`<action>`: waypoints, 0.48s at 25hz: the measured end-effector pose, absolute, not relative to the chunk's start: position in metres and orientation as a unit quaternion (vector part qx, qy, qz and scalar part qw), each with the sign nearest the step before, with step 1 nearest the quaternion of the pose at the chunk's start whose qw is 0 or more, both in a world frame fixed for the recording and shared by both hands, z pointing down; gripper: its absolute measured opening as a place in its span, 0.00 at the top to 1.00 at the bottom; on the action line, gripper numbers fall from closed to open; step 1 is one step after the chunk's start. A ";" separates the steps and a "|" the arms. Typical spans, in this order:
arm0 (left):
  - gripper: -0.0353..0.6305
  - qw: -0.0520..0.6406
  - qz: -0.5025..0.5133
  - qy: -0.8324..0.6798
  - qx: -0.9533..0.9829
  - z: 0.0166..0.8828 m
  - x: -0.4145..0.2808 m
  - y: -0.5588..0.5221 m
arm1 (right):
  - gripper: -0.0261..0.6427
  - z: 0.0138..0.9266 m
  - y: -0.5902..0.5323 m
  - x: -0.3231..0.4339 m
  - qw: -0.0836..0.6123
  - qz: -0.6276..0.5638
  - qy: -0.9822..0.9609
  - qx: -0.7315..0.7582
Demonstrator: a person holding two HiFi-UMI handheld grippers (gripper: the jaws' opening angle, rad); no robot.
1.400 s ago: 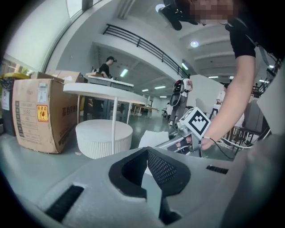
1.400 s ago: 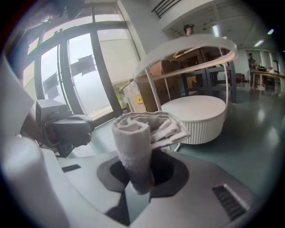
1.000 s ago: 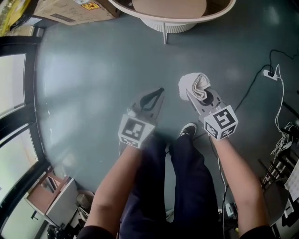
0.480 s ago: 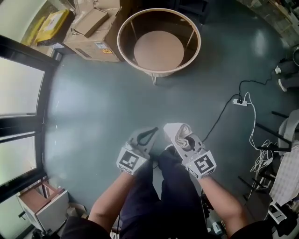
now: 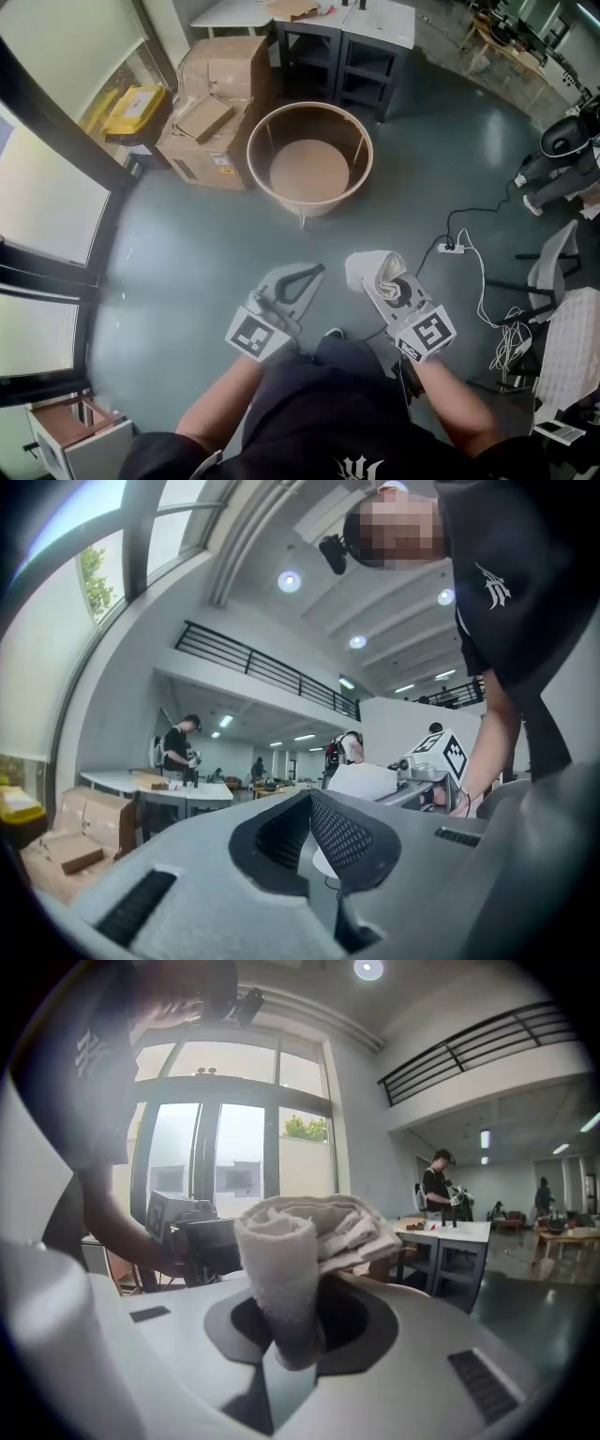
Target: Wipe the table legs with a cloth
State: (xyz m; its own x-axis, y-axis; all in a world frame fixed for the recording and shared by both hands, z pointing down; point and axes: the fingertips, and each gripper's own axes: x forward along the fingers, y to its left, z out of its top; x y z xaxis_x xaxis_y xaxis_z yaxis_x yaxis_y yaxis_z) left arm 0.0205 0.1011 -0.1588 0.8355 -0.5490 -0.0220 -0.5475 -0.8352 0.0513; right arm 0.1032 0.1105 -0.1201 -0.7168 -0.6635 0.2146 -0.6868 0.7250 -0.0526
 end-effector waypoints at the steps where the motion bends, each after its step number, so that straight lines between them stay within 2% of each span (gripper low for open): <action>1: 0.94 0.013 -0.019 -0.283 0.959 -0.173 0.014 0.109 | 0.86 -0.136 0.115 0.101 0.086 0.059 -0.923 0.371; 7: 0.94 -0.012 -0.014 -0.300 0.954 -0.216 -0.043 0.144 | 0.86 -0.187 0.149 0.088 0.070 0.056 -0.915 0.394; 9: 0.94 -0.034 -0.009 -0.309 0.951 -0.218 -0.083 0.159 | 0.86 -0.189 0.162 0.063 0.076 0.058 -0.916 0.389; 12: 0.94 -0.012 0.007 -0.349 0.937 -0.199 -0.149 0.187 | 0.86 -0.178 0.186 0.025 0.097 0.071 -0.921 0.370</action>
